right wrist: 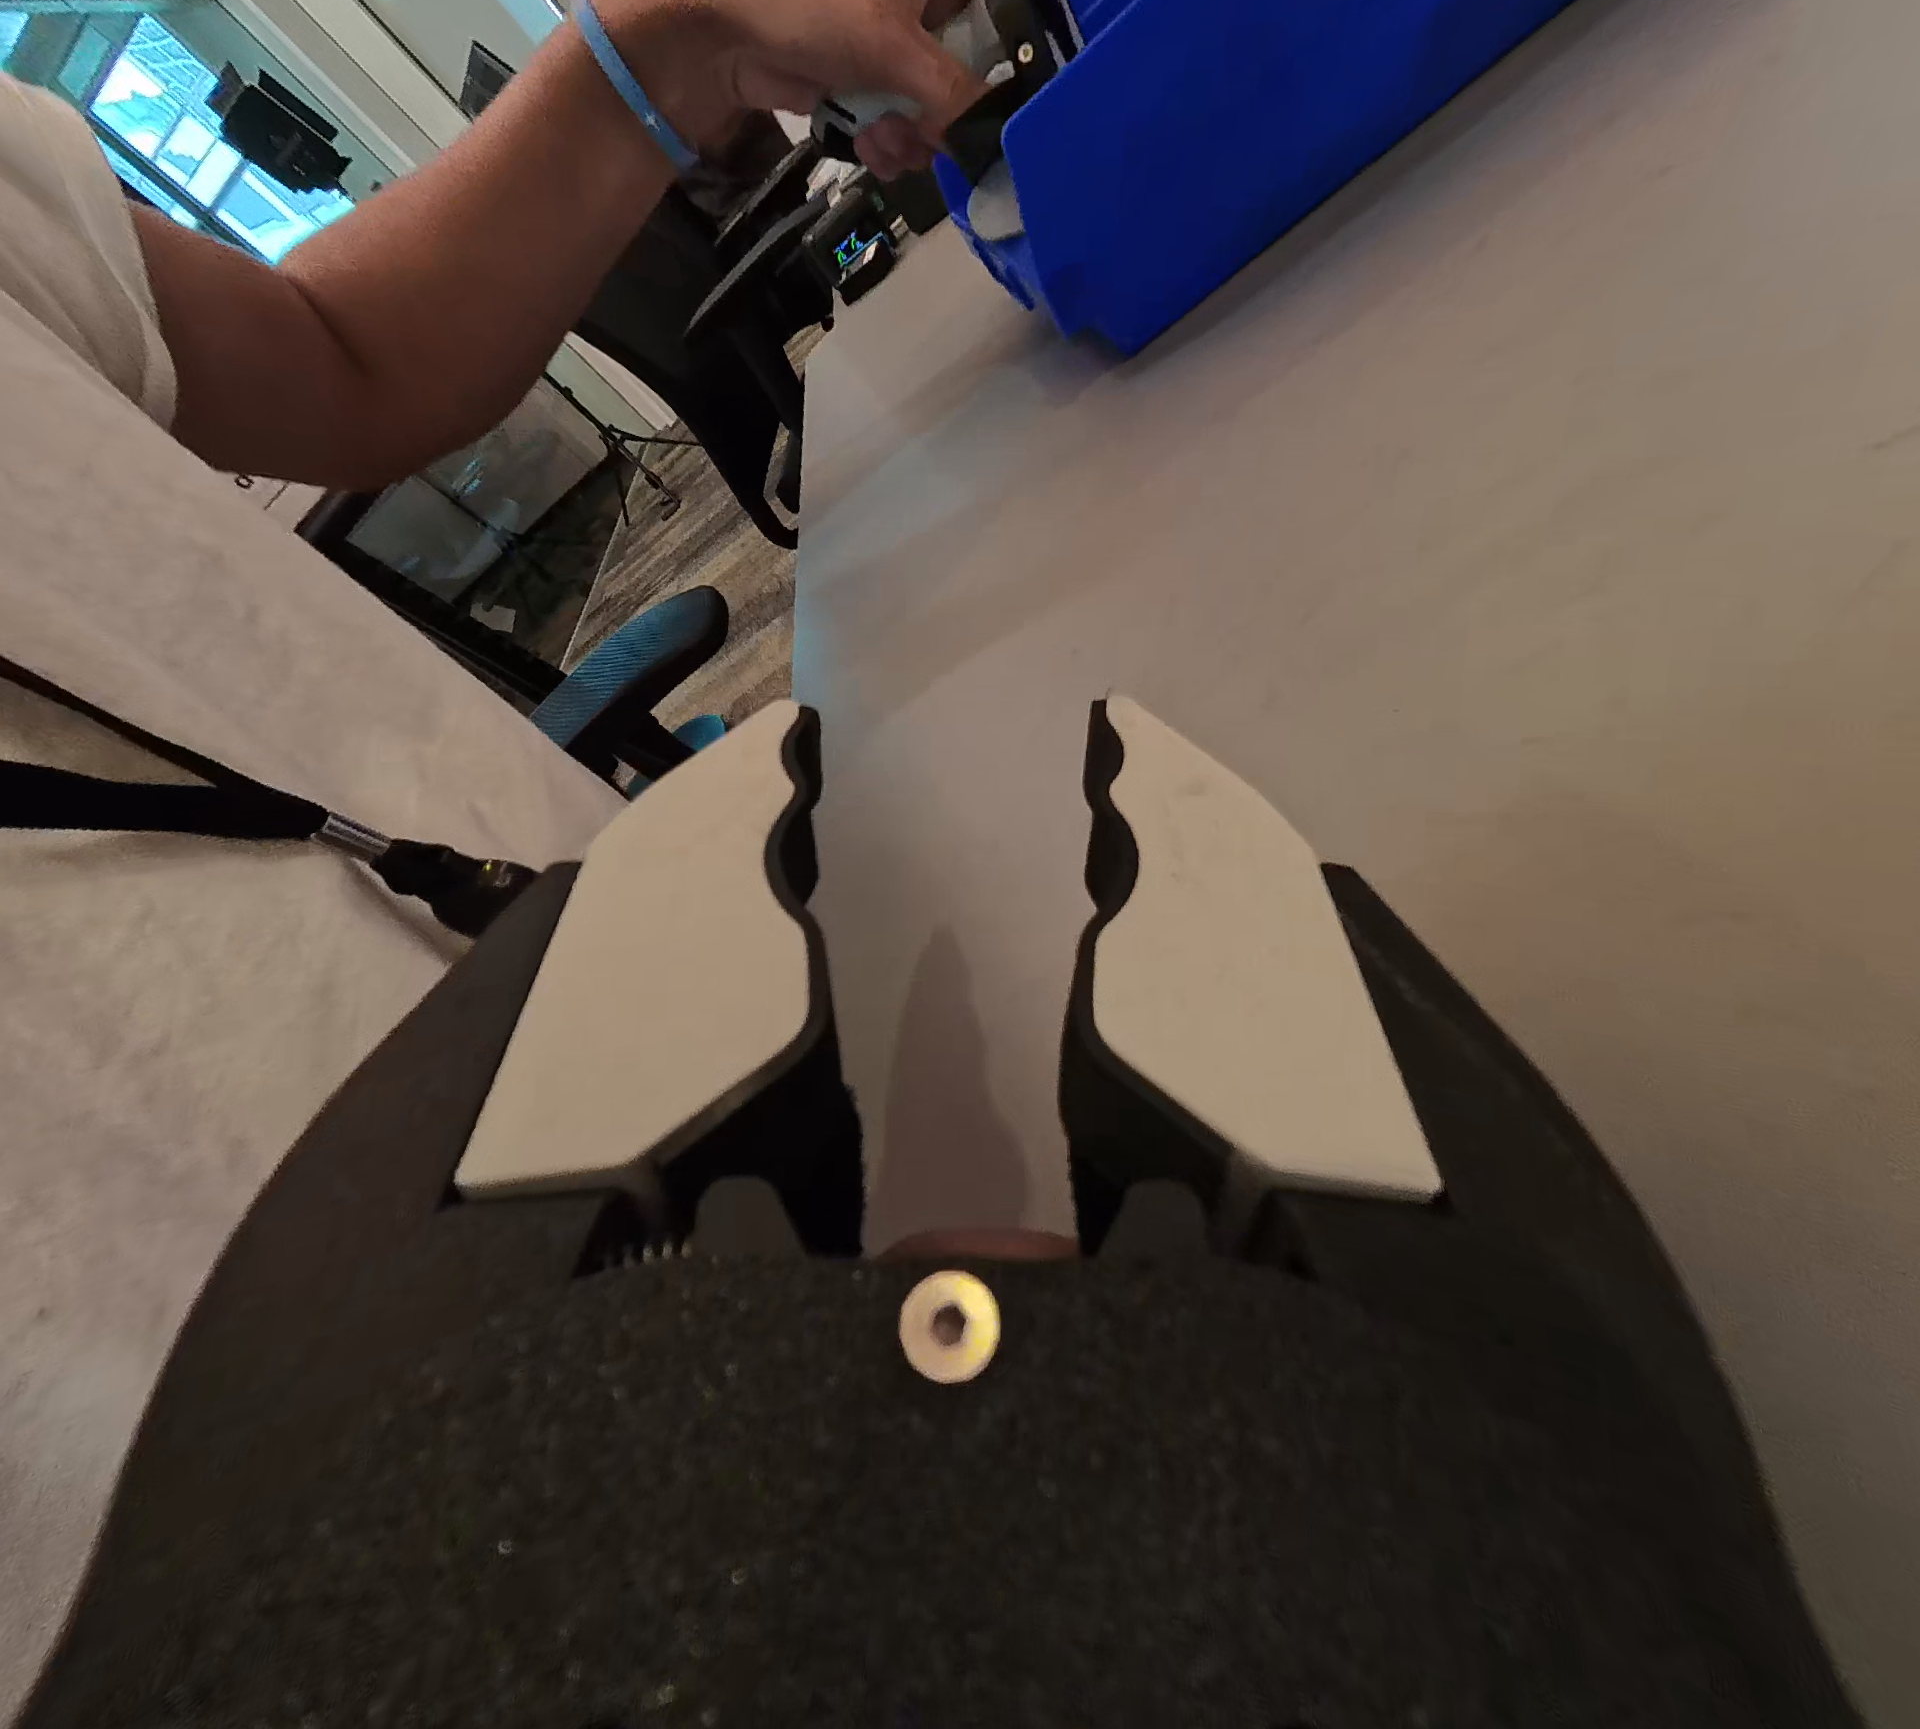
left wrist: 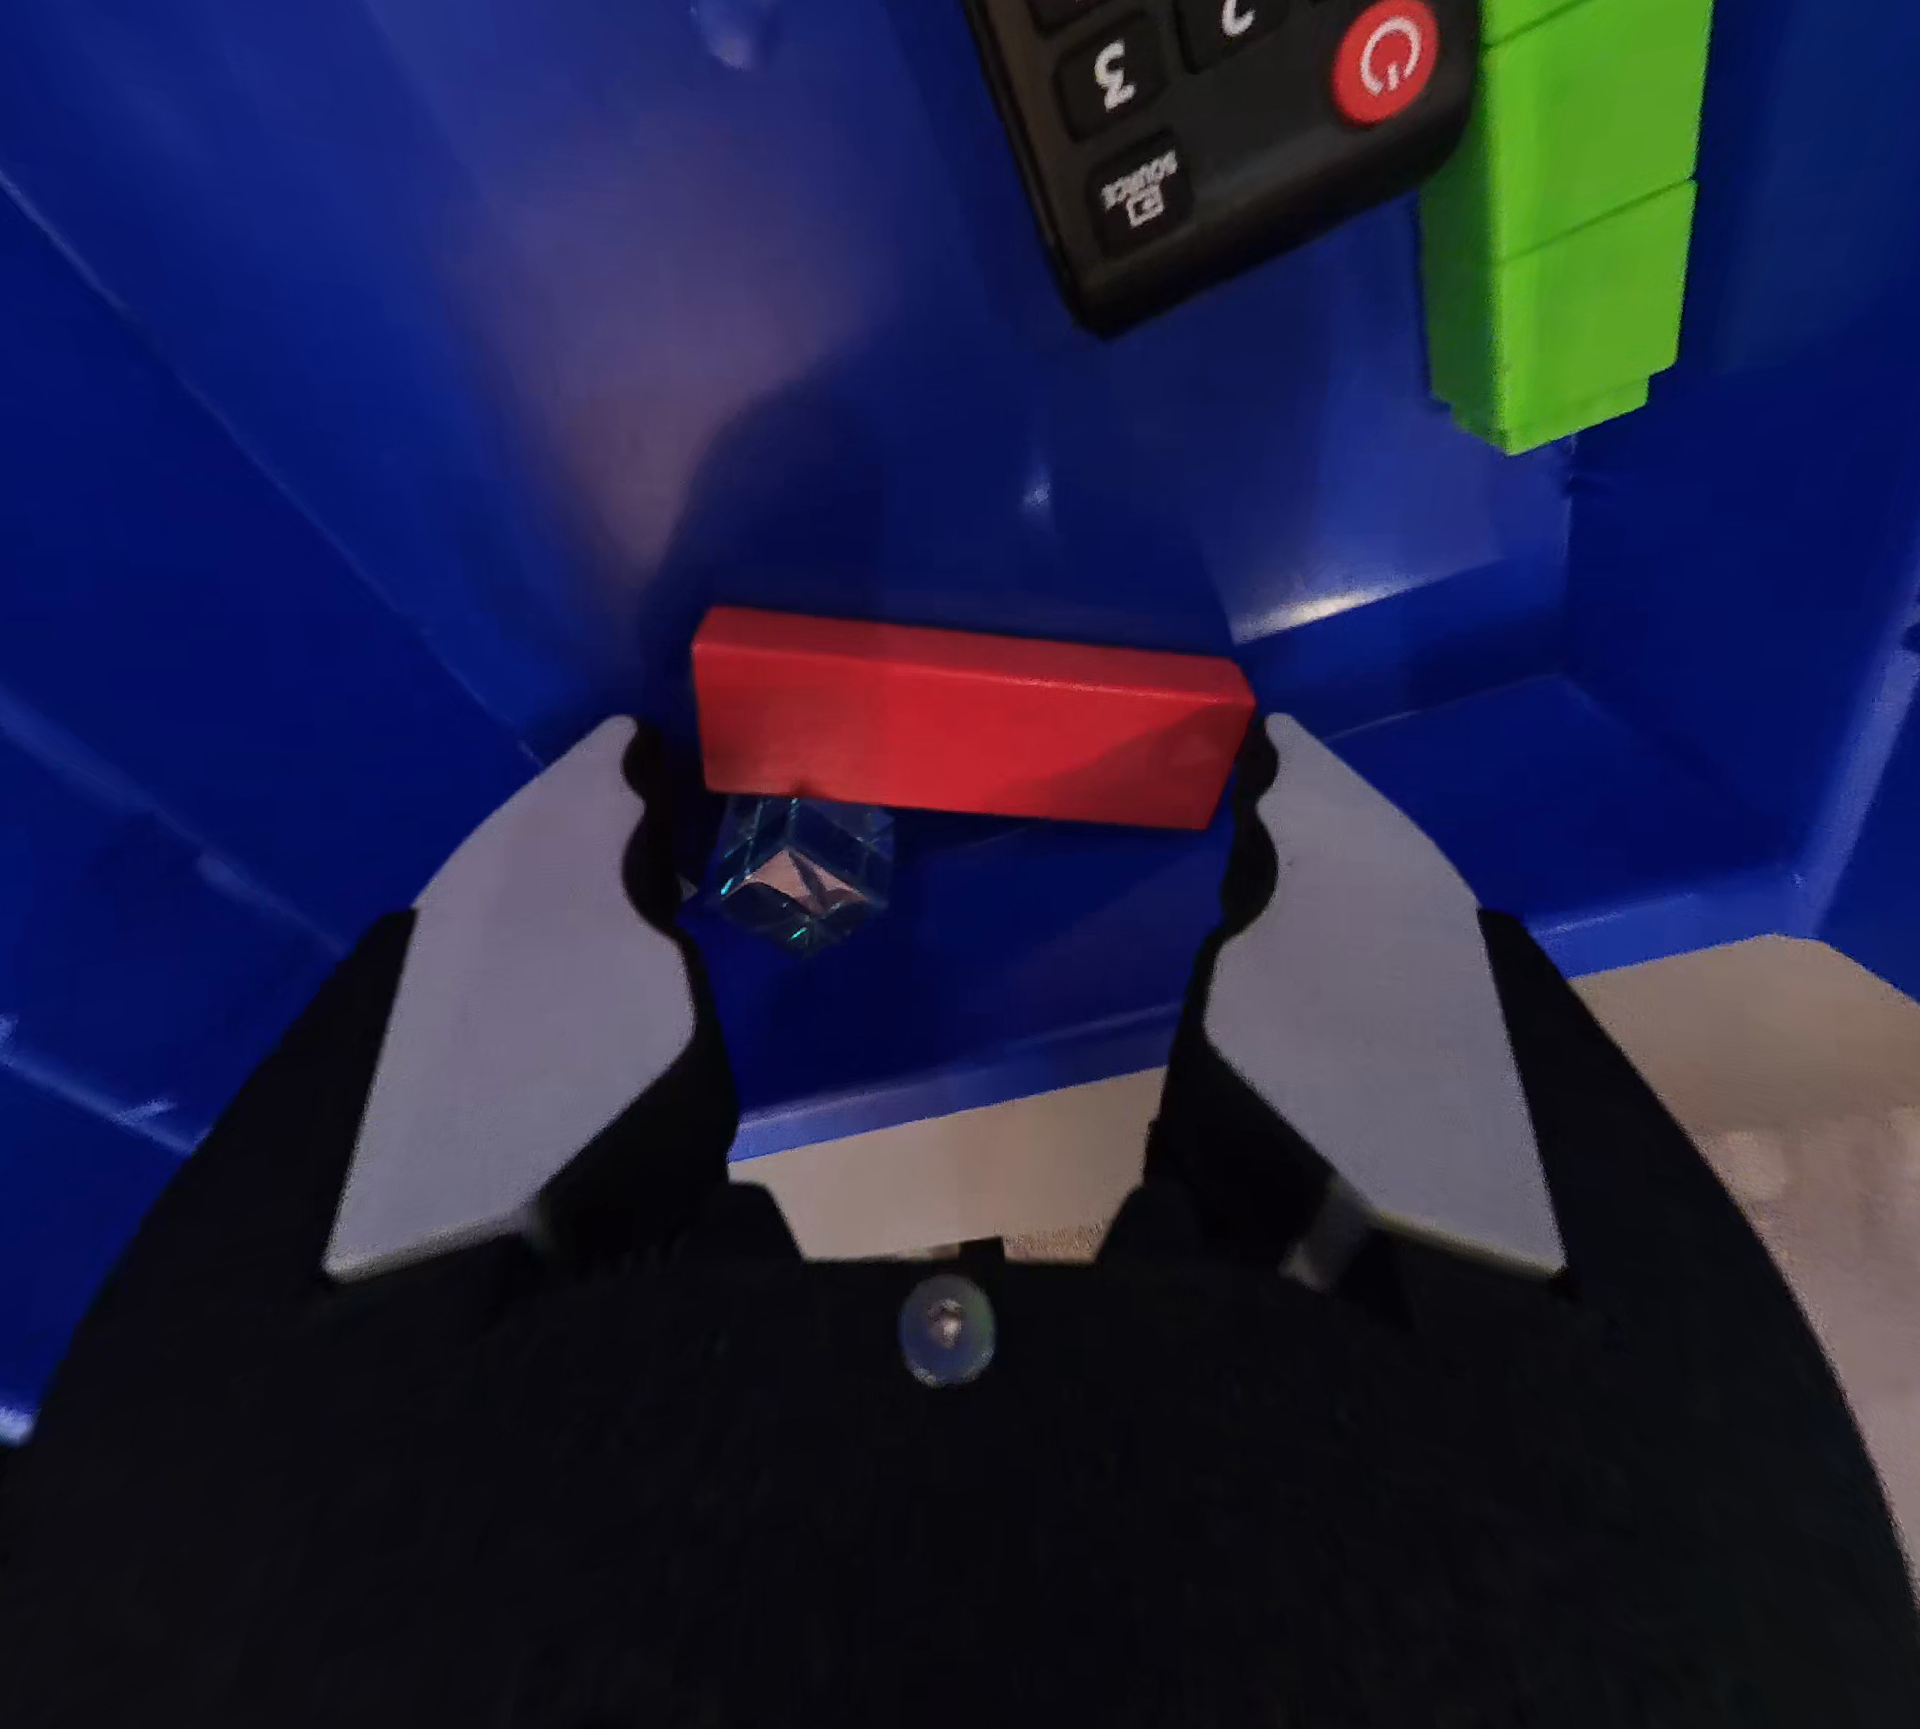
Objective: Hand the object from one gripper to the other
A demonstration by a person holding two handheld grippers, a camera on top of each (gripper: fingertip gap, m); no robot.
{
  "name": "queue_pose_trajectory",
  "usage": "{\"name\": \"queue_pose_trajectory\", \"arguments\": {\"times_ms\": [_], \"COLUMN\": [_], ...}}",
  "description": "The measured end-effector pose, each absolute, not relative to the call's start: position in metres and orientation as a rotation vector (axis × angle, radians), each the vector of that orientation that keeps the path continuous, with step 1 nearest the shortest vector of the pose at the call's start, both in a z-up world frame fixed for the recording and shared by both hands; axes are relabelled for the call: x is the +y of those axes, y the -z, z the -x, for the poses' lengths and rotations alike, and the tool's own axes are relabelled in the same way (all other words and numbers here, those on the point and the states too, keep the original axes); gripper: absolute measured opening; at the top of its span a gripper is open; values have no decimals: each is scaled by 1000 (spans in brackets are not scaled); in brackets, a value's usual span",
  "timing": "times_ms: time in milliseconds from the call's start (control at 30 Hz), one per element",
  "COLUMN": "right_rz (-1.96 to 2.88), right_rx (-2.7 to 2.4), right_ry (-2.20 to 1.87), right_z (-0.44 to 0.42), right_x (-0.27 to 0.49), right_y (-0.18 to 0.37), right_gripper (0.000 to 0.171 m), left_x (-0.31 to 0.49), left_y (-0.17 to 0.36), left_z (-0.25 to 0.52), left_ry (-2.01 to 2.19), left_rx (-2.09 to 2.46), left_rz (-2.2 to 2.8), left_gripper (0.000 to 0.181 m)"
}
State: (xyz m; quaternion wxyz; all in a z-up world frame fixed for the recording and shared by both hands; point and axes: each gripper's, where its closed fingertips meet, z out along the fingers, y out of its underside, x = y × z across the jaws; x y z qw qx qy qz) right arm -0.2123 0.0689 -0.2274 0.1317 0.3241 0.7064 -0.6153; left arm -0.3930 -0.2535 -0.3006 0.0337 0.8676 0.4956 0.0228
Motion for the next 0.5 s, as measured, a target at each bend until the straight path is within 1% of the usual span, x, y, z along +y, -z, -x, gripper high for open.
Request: {"name": "queue_pose_trajectory", "arguments": {"times_ms": [33,133,333,500], "right_rz": [-936,-919,-919,-915], "right_rx": [2059,2078,2114,2081], "right_ry": [1780,1759,1723,1740], "right_z": [211,207,204,206], "right_x": [69,68,70,70], "right_y": [228,230,235,232], "right_gripper": [49,49,49,48], "left_x": [-253,-251,-247,-244], "left_y": [302,305,305,301], "left_z": [391,388,387,395], "left_ry": [-107,-194,-207,-79], "left_rx": [1531,1569,1535,1494], "left_rz": [-2662,-2630,-2632,-2700], "left_gripper": [102,101,99,99]}}
